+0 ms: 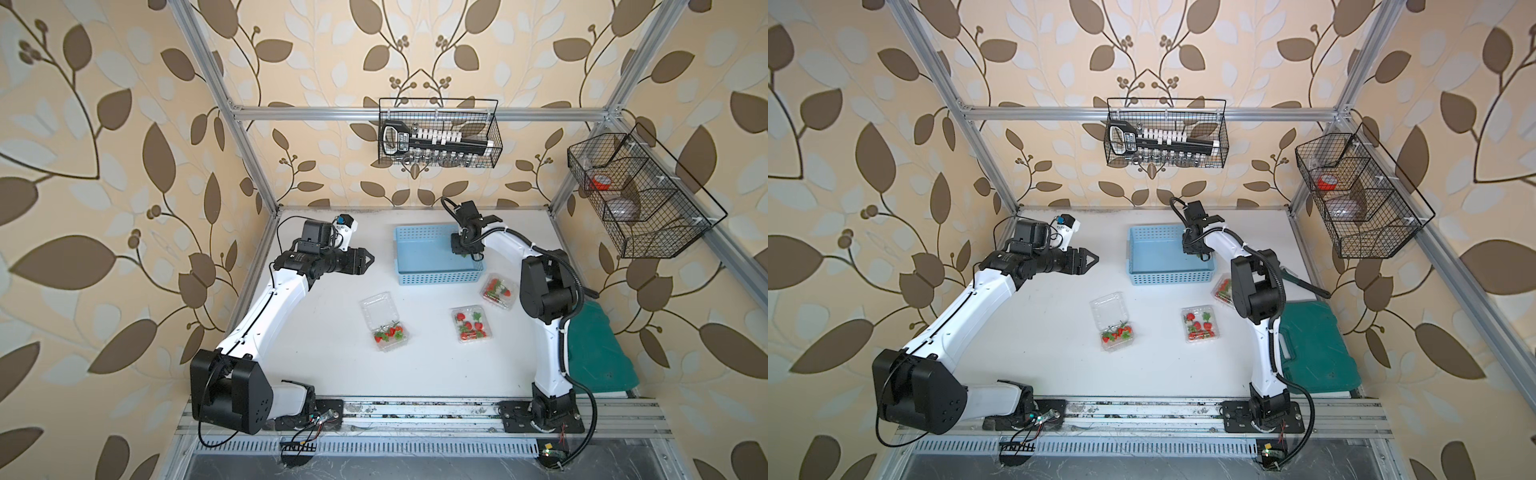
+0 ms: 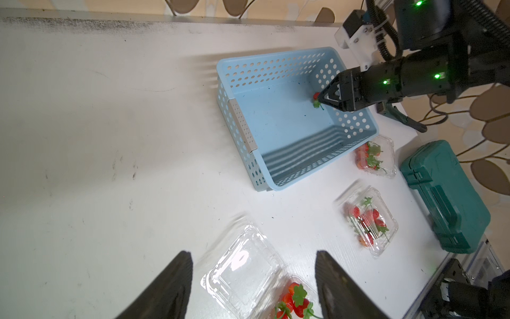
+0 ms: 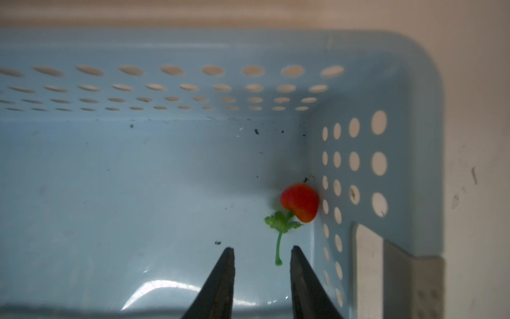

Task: Pack strawberries into containers
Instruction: Pick up the strawberry from the basket.

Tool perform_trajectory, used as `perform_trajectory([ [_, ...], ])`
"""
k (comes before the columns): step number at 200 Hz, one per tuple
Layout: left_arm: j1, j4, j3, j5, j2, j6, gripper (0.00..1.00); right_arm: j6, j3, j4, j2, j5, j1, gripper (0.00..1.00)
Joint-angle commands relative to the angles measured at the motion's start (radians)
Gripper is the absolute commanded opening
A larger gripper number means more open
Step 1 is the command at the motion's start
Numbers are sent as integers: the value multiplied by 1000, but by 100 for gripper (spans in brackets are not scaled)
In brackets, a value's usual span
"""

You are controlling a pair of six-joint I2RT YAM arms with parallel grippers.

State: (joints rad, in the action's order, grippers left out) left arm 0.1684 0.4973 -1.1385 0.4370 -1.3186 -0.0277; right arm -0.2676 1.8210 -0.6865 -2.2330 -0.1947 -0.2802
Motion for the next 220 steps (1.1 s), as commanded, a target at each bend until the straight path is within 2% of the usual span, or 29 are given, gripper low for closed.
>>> perform_trajectory([
  [1,-9,-7,-3,12,22,14,72,19,64,-60,-47,-89,4,36],
  [72,-9,-6,-3,6,22,17,72,-9,96,-61,-124,-107,8,35],
  [91,-9,-5,-3,5,21,17,72,-14,105,-59,-140,-94,13,30],
  [114,-9,-4,-3,2,22,17,72,-20,107,-55,-146,-82,15,18],
  [144,-9,-4,-3,3,22,17,72,-21,120,-54,-142,-58,21,7],
  [160,-9,-5,-1,3,25,18,72,-19,112,-44,-112,-32,21,0],
  [220,-9,-5,-3,3,31,17,72,10,-21,69,117,126,21,0],
])
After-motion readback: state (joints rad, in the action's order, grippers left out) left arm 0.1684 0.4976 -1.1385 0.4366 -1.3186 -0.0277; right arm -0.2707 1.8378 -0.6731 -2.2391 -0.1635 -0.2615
